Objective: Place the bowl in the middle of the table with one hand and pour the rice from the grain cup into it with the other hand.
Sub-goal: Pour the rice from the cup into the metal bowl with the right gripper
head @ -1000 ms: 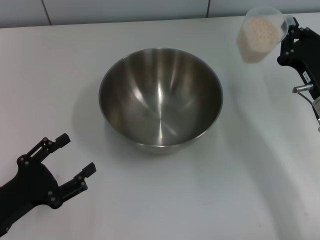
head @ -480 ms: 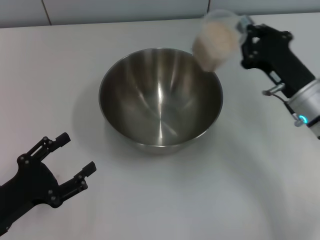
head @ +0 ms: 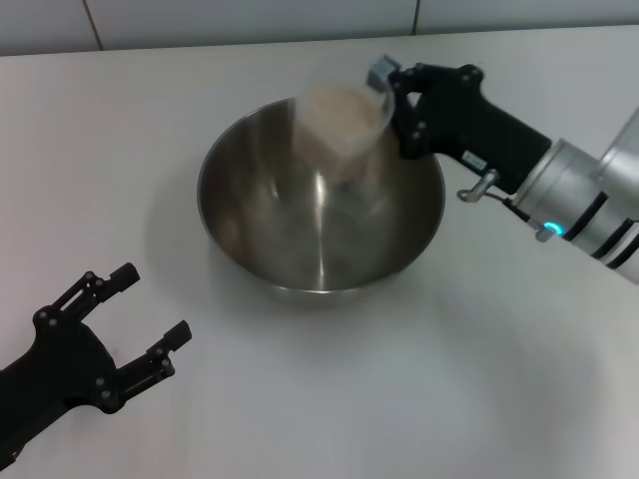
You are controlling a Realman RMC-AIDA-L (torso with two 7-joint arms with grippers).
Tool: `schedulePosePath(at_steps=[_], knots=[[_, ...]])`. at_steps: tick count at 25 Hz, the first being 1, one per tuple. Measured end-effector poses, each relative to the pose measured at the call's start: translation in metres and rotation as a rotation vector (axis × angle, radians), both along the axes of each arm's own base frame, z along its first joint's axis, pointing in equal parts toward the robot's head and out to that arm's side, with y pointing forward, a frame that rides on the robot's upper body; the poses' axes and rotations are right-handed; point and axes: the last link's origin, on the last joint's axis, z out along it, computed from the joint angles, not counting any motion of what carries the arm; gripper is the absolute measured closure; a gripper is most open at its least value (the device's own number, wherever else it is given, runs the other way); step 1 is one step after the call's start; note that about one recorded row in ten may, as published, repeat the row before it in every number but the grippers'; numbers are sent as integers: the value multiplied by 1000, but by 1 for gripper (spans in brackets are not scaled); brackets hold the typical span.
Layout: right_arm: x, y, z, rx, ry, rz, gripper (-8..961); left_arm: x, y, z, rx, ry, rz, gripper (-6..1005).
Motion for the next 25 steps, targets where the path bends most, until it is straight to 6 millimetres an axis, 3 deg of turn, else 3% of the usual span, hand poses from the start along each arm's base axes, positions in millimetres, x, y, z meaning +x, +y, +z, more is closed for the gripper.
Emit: schedulePosePath(at_steps=[13,25], knots=[[-2,3,-6,-10,-61,20,952,1,1,0,3,-5,-3,157],[-11,-1,-17,350,-409,271,953,2,0,-2,-1,-10,3,157]])
